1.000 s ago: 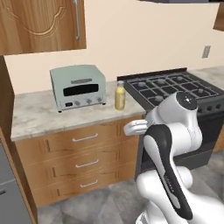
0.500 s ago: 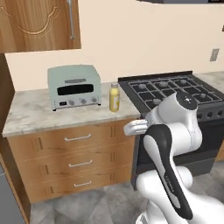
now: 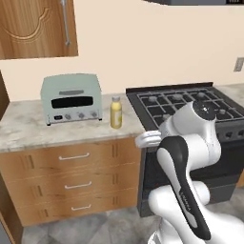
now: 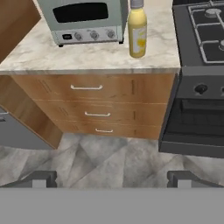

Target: There is a wine glass and glass cup on the dining counter. Place the wine bottle next to the wine glass and the juice bottle next to the glass cup.

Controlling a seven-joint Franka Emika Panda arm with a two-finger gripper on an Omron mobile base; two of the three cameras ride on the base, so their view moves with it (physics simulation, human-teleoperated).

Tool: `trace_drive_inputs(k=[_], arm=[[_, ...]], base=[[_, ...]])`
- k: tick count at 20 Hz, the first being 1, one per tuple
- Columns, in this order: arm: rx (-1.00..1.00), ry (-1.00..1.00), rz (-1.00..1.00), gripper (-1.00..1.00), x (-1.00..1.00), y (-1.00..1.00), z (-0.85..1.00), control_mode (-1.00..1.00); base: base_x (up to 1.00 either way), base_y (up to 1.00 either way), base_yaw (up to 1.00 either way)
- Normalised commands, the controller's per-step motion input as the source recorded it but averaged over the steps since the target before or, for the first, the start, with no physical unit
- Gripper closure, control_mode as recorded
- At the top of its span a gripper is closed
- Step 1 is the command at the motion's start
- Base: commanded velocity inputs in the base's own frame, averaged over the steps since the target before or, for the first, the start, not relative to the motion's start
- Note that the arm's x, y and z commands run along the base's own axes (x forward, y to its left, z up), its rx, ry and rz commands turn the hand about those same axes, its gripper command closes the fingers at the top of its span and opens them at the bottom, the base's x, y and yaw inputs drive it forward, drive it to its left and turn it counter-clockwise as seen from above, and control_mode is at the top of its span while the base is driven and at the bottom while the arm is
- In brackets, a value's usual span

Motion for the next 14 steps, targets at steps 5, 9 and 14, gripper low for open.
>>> trace_drive_inputs(k=[5, 9, 14], arm=[[0.0, 0.0, 0.0, -1.0, 0.0, 0.0, 0.0, 1.0], [0.0, 0.0, 0.0, -1.0, 0.0, 0.0, 0.0, 1.0], [0.0, 0.0, 0.0, -1.0, 0.0, 0.0, 0.0, 1.0]], base=[[0.7, -0.27, 0.23], [0.6, -0.2, 0.22], [0.53, -0.1, 0.14]])
